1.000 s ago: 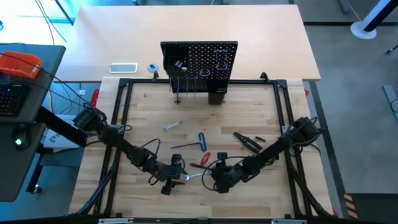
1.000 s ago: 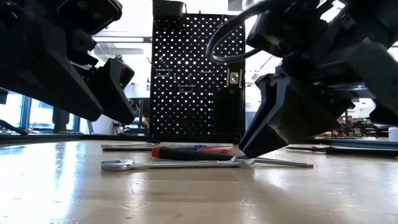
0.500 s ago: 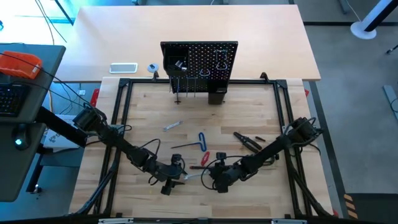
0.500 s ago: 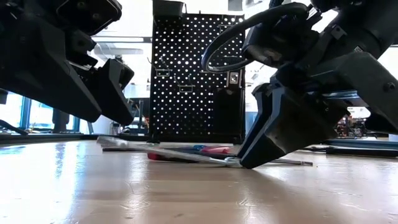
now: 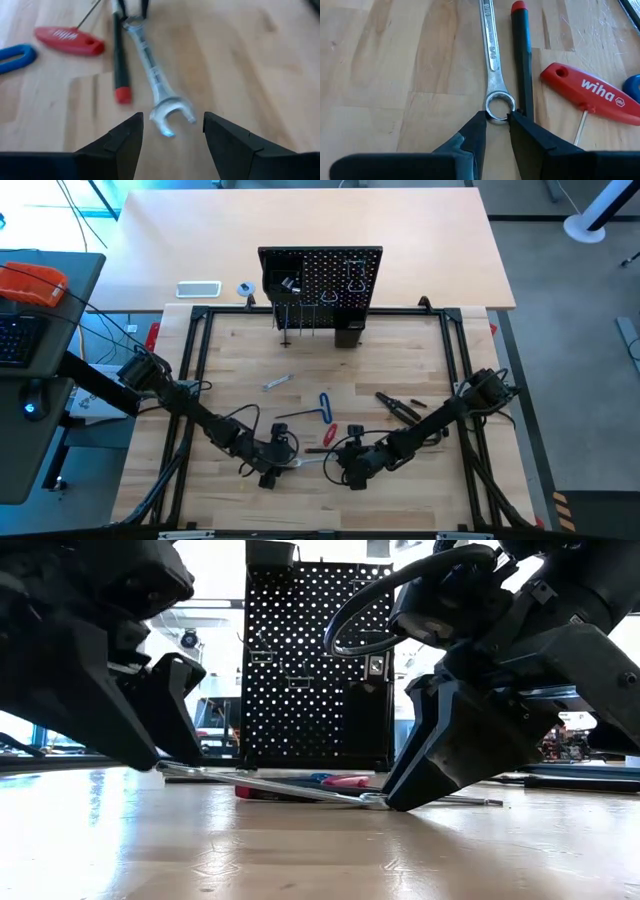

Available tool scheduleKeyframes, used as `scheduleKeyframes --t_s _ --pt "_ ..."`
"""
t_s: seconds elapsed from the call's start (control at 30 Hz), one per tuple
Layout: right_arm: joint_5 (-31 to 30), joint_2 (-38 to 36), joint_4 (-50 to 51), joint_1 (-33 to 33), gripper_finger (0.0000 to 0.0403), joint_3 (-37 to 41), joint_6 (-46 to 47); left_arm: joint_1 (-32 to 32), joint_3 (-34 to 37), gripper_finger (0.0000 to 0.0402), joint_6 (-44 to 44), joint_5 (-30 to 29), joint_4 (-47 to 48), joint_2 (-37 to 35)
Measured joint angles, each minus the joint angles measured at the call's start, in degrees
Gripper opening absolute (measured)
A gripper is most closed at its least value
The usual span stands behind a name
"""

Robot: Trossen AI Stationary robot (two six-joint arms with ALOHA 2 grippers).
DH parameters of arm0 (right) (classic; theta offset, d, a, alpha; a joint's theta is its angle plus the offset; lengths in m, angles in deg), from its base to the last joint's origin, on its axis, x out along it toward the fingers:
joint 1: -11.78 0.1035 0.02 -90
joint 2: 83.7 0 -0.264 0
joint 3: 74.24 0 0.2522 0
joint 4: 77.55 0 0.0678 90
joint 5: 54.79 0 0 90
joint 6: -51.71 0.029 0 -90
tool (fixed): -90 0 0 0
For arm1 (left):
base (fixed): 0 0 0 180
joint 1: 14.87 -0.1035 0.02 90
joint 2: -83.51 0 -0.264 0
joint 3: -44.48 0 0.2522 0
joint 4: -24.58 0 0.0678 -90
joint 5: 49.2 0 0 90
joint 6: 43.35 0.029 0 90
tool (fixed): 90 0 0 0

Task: Hang tools onto peg board
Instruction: Hang the wrench on the pegboard

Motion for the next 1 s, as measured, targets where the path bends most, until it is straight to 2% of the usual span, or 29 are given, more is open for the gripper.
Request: scheduleKeyframes --t_s 0.23,0.4,0.57,0.77,1.0 --pt "0.09 0.02 0.08 0.02 0.0082 0.02 -0.02 0.02 -0.01 0.0202 2.82 -0.65 0.08 0.22" --pt "0.17 0.04 0.05 0.02 0.0082 0.04 -0.06 0.0 -0.01 0.0202 5.64 2.52 -3.16 0.28" --pt "0.19 0.07 -0.3 -0.09 0.0082 0.07 -0.48 -0.02 -0.05 0.0202 5.67 2.66 -5.69 3.46" --pt "0.26 0.07 -0.74 -0.09 0.0082 0.11 -0.48 -0.01 -1.5 0.0202 3.63 -4.53 -6.22 7.64" --pt "0.44 0.09 -0.77 -0.09 0.0082 0.11 -0.48 -0.48 -2.37 0.0202 4.09 -5.29 -6.23 8.63"
